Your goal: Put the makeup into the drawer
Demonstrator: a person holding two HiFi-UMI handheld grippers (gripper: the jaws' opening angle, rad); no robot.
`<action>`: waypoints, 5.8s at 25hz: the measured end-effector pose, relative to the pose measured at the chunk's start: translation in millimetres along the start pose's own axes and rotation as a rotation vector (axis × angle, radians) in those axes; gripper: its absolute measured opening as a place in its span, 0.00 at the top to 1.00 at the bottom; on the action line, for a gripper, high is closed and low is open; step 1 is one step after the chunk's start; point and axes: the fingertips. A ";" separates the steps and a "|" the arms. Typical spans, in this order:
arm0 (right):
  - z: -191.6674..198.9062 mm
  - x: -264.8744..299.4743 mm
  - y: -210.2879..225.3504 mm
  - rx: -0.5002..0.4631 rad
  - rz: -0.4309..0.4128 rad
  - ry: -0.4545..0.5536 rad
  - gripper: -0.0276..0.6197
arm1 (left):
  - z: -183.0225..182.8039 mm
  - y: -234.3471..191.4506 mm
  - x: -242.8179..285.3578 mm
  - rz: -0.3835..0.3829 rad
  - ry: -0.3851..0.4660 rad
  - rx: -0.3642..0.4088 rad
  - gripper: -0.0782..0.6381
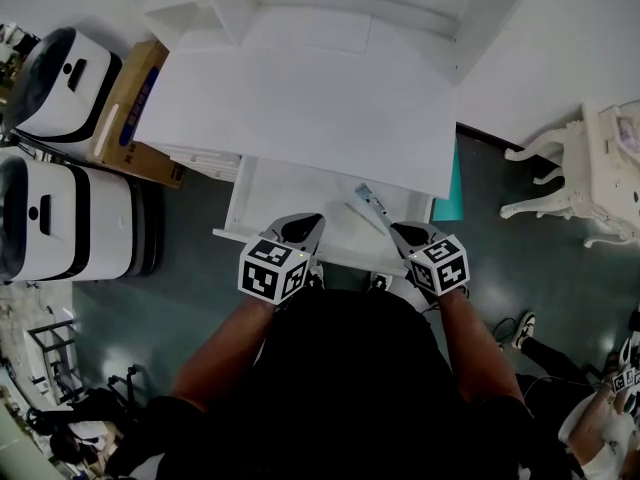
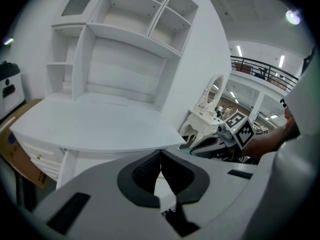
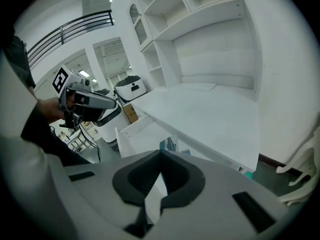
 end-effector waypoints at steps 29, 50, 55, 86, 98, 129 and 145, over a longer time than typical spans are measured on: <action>70.9 109.5 111.6 0.286 0.164 -0.228 0.91 | 12.9 -9.0 -12.7 -0.065 -0.030 -0.040 0.88; 54.9 89.8 112.8 0.240 0.270 -0.186 0.89 | 12.8 -12.1 1.4 0.008 -0.026 -0.021 0.88; 43.5 70.6 93.4 0.278 0.272 -0.105 0.89 | 8.3 -12.7 4.1 0.056 -0.015 0.003 0.88; 2.8 -67.8 -47.8 0.375 0.171 0.353 0.90 | -4.5 32.5 4.3 0.316 0.007 0.192 0.88; 22.6 -138.5 -70.5 0.160 0.052 0.382 0.91 | 20.1 91.4 -32.1 0.124 0.077 0.031 0.88; 130.1 -193.9 -150.2 0.149 -0.062 0.375 0.92 | 91.3 214.2 -141.4 0.000 0.127 0.037 0.88; 125.5 -179.3 -177.2 0.204 0.033 0.412 0.92 | 96.7 185.9 -147.1 0.101 0.077 0.090 0.88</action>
Point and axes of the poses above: the fingertips, and each gripper's own axes: x forward along the fingers, y to its right, z out of its underside, and after that the axes turned 9 degrees about x, right-handed
